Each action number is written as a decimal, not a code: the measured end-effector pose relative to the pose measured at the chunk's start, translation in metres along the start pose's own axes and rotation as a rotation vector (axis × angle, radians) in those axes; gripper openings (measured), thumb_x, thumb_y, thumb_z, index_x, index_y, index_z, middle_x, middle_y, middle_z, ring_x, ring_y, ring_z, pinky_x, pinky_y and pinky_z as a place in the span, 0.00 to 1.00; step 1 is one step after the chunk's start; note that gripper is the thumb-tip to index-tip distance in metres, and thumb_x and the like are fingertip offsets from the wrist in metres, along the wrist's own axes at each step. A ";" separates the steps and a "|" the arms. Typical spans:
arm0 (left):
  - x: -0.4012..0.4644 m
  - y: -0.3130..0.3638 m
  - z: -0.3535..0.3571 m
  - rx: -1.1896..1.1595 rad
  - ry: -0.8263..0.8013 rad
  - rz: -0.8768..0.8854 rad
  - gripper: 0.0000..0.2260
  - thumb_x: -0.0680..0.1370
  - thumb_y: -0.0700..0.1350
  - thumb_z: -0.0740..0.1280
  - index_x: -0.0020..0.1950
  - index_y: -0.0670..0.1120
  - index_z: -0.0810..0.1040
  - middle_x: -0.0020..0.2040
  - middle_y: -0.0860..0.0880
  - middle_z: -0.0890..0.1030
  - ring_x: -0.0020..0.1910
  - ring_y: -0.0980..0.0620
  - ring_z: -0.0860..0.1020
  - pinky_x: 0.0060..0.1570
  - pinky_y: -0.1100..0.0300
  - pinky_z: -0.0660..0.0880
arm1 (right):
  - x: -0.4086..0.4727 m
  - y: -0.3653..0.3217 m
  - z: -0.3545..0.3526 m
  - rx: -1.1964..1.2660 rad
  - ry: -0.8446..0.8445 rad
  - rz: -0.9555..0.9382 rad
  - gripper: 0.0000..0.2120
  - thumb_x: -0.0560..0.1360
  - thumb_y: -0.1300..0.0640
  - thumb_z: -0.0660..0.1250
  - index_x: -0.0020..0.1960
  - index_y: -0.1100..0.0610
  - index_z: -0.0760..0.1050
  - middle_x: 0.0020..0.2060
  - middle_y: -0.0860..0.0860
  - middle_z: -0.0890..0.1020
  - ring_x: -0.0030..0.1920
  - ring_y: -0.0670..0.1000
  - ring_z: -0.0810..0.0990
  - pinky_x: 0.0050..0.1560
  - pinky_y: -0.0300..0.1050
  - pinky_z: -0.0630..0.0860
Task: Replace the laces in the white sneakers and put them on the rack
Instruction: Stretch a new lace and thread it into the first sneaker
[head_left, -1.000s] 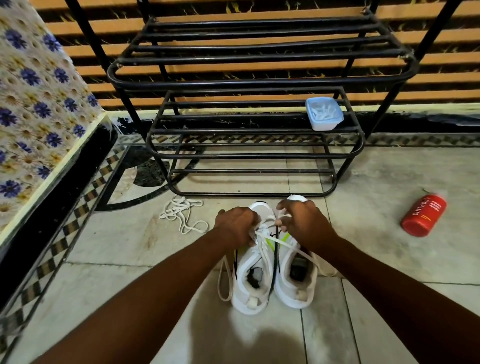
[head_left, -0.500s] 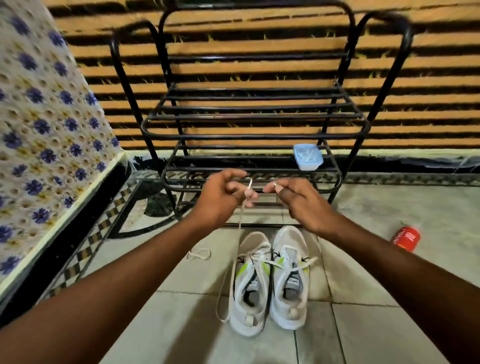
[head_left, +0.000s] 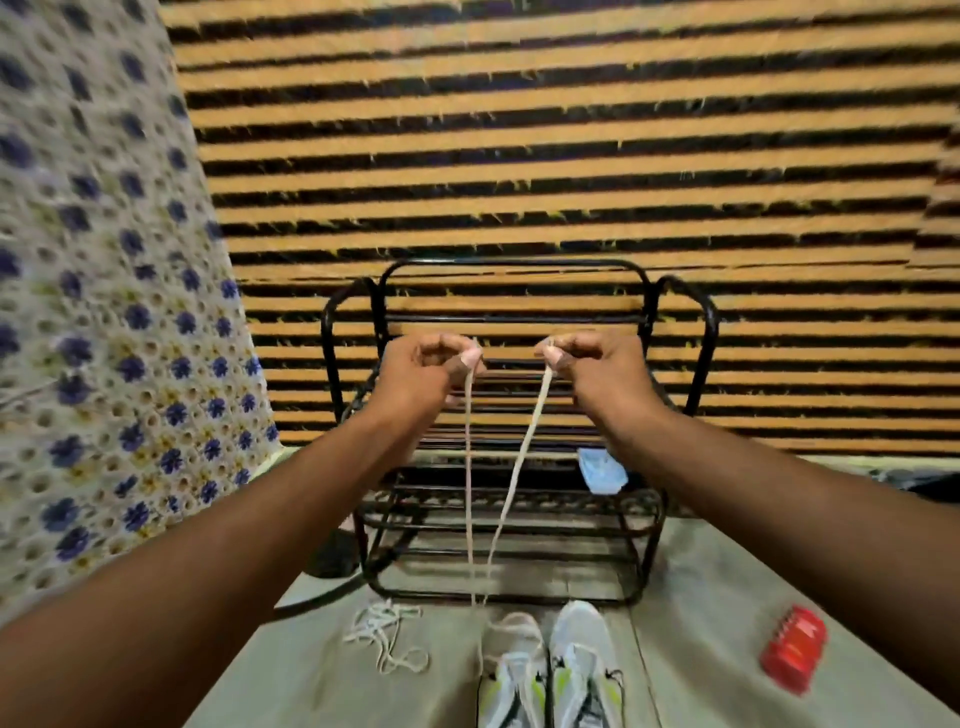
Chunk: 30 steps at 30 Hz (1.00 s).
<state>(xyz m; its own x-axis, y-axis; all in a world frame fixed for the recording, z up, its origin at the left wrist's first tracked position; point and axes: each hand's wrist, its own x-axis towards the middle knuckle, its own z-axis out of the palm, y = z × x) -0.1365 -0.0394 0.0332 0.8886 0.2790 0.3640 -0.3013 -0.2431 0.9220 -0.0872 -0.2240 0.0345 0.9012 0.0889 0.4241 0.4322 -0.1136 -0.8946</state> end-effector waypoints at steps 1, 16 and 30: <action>0.000 0.006 -0.002 0.003 0.008 0.017 0.05 0.82 0.44 0.69 0.53 0.44 0.84 0.46 0.50 0.87 0.46 0.57 0.85 0.45 0.56 0.78 | 0.002 -0.005 0.001 0.024 0.025 0.006 0.09 0.80 0.60 0.69 0.44 0.51 0.85 0.41 0.42 0.85 0.42 0.37 0.80 0.42 0.36 0.73; 0.008 0.081 -0.002 -0.104 0.125 0.154 0.04 0.79 0.43 0.74 0.53 0.47 0.85 0.49 0.52 0.87 0.49 0.60 0.84 0.42 0.66 0.75 | 0.011 -0.083 0.008 0.245 0.205 -0.046 0.07 0.75 0.64 0.74 0.52 0.57 0.80 0.43 0.50 0.86 0.46 0.44 0.85 0.43 0.36 0.77; 0.006 0.096 0.006 -0.208 0.132 0.038 0.03 0.80 0.46 0.72 0.51 0.49 0.86 0.51 0.54 0.87 0.51 0.59 0.82 0.46 0.56 0.73 | 0.006 -0.104 0.003 0.233 0.231 -0.223 0.11 0.72 0.65 0.76 0.52 0.58 0.78 0.40 0.50 0.87 0.45 0.43 0.86 0.54 0.43 0.81</action>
<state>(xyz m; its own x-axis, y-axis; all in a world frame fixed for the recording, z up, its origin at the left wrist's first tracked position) -0.1579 -0.0661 0.1235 0.8264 0.3961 0.4002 -0.4104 -0.0630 0.9097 -0.1272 -0.2088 0.1294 0.7807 -0.1424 0.6085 0.6236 0.1135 -0.7735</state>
